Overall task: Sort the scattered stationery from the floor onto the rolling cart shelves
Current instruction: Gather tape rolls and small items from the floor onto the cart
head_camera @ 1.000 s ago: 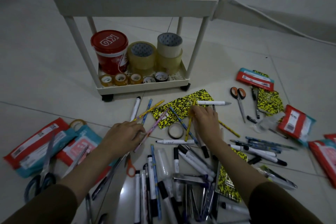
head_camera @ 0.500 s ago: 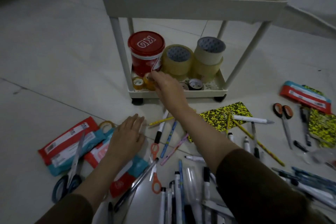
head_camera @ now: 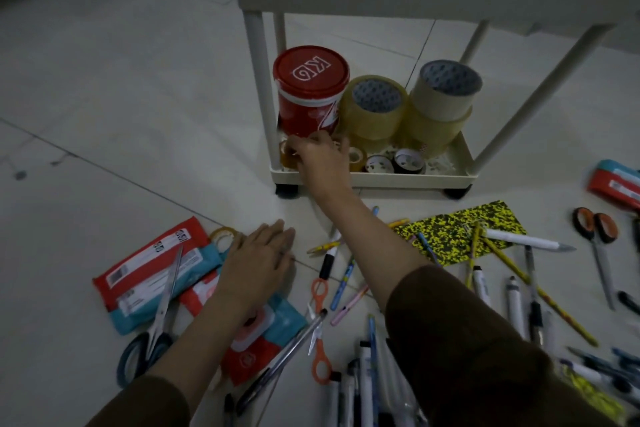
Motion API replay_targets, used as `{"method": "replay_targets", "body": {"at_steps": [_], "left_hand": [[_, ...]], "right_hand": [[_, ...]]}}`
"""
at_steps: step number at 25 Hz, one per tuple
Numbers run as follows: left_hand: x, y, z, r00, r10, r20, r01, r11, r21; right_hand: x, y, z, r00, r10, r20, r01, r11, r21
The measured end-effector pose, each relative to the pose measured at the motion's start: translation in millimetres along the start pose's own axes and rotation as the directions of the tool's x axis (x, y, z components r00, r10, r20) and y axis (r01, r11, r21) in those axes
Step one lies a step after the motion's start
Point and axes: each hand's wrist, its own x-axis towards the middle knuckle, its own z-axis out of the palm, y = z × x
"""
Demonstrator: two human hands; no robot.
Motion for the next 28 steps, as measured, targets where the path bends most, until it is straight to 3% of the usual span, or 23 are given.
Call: {"method": "replay_targets", "body": {"at_steps": [6,9,13,17,20,25,28], "left_hand": [[-6,8,-6,0.999,0.017,0.034,-0.017,1.000,-0.006],[-16,23,-10,0.985,0.157,-0.068,-0.163,0.982,-0.100],[-28,55,-13,0.925,0.364,-0.104,-0.377,0.912,-0.164],[-30,86,-8,0.856,0.516,-0.042,-0.517,0.852,-0.080],[-30,100,-7,0.862,0.507,-0.001,-0.507,0.860,-0.059],[-45,78,-6,0.897,0.443,0.000,-0.440,0.890,-0.117],[-53,50,-9,0.943,0.324,-0.070,-0.332,0.922,-0.201]], "right_hand": [[-72,19,-12,0.995,-0.008,-0.103,0.020,0.994,0.108],[-136,49,-25,0.995,-0.045,-0.084,0.051,0.996,0.077],[-193,97,-52,0.999,0.050,-0.009,-0.049,0.998,0.026],[-233,120,-70,0.981,0.061,0.185,-0.055,0.998,-0.035],[-249,124,-69,0.934,0.102,0.344,-0.065,0.991,-0.118],[-247,120,-68,0.941,0.158,0.298,-0.117,0.981,-0.153],[-240,109,-74,0.968,0.160,0.195,-0.172,0.984,0.046]]}}
